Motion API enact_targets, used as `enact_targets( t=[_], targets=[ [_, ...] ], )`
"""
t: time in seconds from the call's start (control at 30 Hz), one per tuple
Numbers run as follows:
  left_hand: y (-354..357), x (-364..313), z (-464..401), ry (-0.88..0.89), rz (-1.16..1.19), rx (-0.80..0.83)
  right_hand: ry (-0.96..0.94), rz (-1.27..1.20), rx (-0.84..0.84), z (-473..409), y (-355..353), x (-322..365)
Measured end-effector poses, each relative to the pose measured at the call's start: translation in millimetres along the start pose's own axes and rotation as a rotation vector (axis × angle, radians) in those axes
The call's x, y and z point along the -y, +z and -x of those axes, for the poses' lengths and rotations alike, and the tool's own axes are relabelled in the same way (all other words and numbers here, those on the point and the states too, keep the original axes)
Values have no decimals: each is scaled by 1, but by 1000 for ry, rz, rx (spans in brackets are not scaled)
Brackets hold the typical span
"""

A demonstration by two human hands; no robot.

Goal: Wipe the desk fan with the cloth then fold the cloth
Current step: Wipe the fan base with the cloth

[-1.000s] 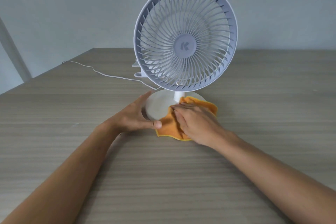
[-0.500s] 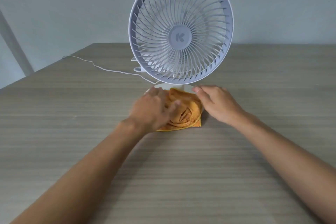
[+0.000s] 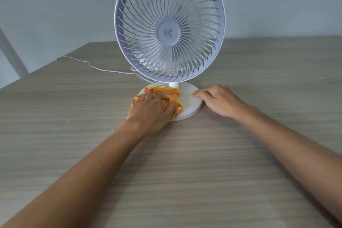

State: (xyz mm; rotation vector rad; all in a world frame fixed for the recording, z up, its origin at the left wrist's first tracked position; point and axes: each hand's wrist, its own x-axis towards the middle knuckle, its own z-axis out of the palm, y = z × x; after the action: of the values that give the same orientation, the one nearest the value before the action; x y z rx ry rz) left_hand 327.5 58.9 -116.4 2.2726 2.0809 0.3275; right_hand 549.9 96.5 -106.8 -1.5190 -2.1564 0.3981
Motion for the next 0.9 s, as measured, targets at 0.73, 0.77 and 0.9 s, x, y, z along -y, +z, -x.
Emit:
enact_targets(
  t=[0.73,0.77,0.9],
  targets=[
    [2,30,-62,61,109,68,55,-70,116,-20,-7,-4],
    [1,28,-58,51,107,72,73,-50,158,-21,-10,-3],
    [5,15,-44,40,20,81,107,72,249,-22,-13,9]
  ],
)
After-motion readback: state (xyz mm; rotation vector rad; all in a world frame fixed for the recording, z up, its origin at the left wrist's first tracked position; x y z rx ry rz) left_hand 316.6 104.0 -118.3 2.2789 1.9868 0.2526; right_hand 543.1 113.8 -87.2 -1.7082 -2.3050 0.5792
